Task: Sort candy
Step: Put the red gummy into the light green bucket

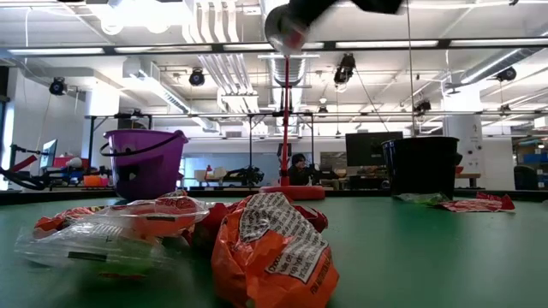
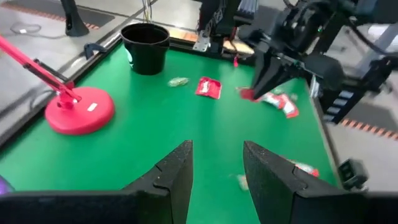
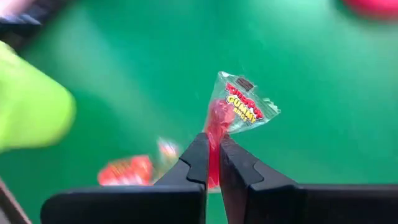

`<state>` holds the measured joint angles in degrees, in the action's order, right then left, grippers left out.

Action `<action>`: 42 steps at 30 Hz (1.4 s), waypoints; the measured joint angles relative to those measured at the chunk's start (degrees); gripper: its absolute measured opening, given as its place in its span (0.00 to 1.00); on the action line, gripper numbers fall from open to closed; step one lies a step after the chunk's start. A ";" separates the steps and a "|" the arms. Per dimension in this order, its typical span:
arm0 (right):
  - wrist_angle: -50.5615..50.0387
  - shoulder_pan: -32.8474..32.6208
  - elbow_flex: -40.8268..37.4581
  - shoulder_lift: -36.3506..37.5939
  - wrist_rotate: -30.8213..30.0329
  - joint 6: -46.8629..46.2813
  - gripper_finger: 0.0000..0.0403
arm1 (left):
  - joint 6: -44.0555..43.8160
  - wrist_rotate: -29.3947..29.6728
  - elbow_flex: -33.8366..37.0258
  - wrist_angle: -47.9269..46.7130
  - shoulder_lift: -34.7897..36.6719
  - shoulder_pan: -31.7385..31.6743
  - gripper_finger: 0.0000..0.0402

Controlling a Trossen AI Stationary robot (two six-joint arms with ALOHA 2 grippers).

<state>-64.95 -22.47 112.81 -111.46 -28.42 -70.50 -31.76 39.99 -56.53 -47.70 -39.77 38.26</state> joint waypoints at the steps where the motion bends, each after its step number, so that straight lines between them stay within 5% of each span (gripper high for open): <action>1: 1.79 0.94 1.40 0.00 -0.43 4.07 0.03 | -0.82 -0.19 0.00 0.49 0.00 0.00 0.31; 9: 19.44 6.34 4.98 0.04 4.78 30.73 0.03 | -4.06 -6.66 0.00 6.08 -0.30 0.00 0.31; 23: 37.59 9.13 4.94 0.04 13.75 45.07 0.03 | -8.28 -4.71 0.00 11.36 -4.79 -0.93 0.33; 42: 44.07 10.25 4.92 0.04 16.79 51.11 0.03 | -12.29 -4.91 0.00 19.99 -9.13 -4.11 0.33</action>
<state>-20.88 -12.22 117.73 -111.42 -11.63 -19.39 -44.05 35.08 -56.53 -27.70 -48.90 34.15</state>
